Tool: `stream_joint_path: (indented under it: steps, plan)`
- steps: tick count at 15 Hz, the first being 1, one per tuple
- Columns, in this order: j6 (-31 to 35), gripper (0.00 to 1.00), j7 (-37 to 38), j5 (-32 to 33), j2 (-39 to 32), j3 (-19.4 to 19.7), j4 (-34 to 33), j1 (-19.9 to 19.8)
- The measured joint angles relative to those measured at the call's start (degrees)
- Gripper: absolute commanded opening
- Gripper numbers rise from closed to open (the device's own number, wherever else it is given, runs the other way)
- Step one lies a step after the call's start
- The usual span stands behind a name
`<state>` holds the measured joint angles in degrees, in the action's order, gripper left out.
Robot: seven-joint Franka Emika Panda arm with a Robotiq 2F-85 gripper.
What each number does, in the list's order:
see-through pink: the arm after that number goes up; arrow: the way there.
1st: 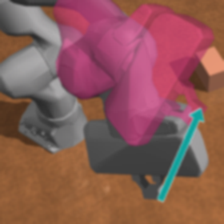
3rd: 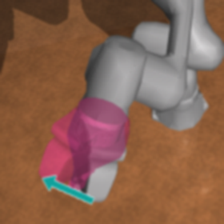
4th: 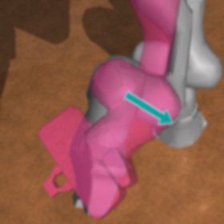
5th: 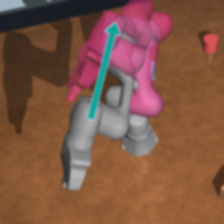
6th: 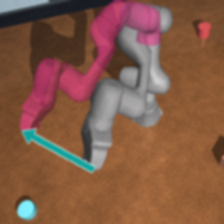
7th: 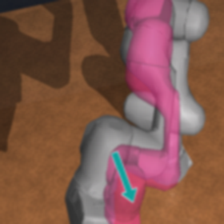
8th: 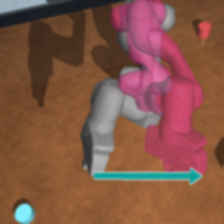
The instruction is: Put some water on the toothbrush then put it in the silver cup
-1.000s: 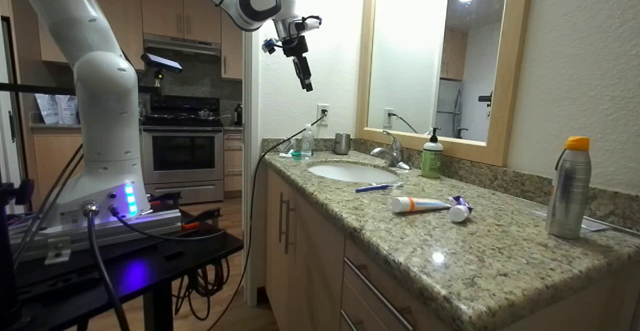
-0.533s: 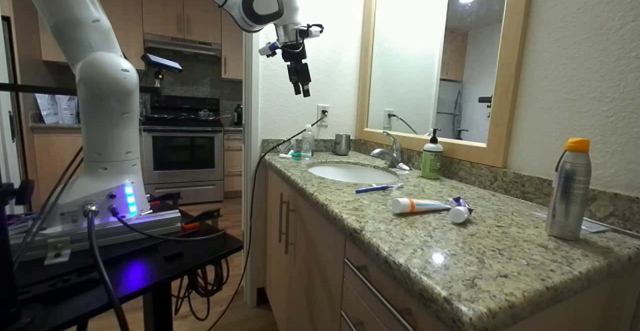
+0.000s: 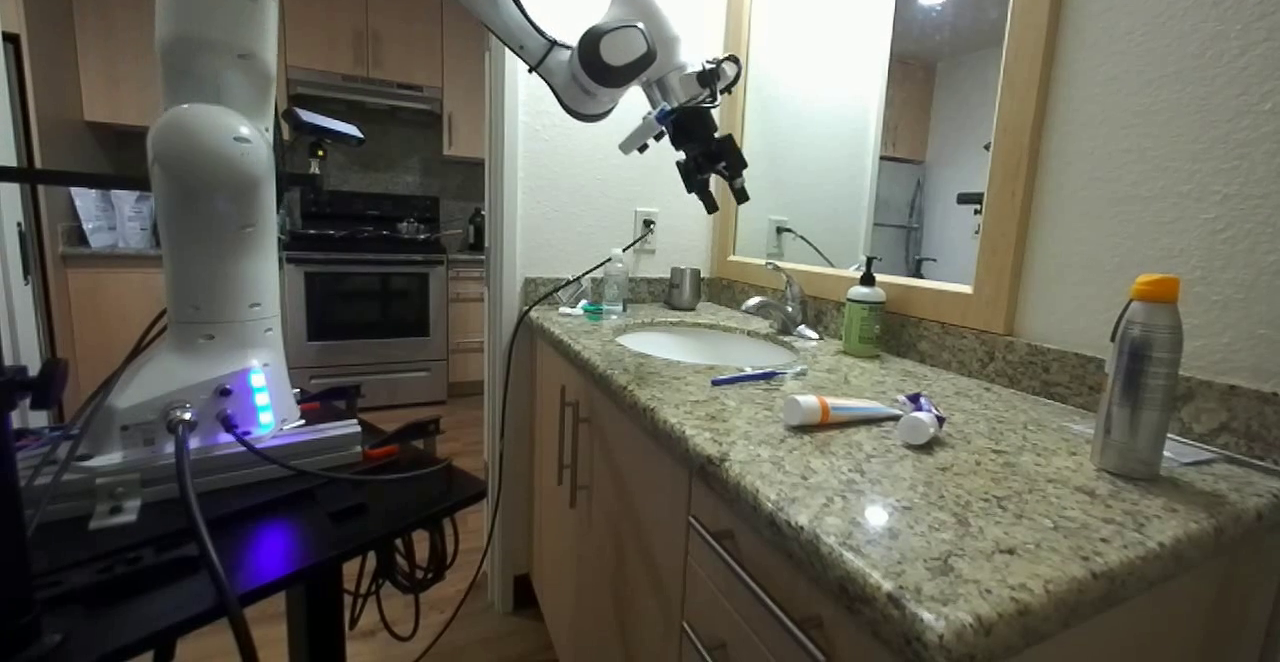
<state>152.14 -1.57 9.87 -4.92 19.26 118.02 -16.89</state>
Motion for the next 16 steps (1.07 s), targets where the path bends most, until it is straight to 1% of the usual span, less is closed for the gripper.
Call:
stream_joint_path:
  steps: [3,4,5,6,10,11,13,16]
  plan:
    - [0.4,1.0,9.5,6.6,-10.7,3.4,-6.7,-0.7]
    - [-0.4,1.0,12.4,8.0,-13.6,4.6,-8.6,-0.6]
    - [-2.7,1.0,14.3,8.3,-16.1,5.5,-10.6,-0.5]
    - [-6.3,1.0,15.2,7.5,-17.9,5.7,-12.5,-0.5]
    - [-6.6,1.0,15.3,7.4,-18.7,5.7,-13.3,-0.5]
    - [-6.6,1.0,14.1,7.4,-18.5,5.6,-13.1,-0.5]
    - [-6.6,1.0,6.9,4.8,-17.0,4.0,-11.5,-1.5]
    - [-7.3,1.0,-6.0,-3.7,-15.4,-0.3,-10.3,-4.9]
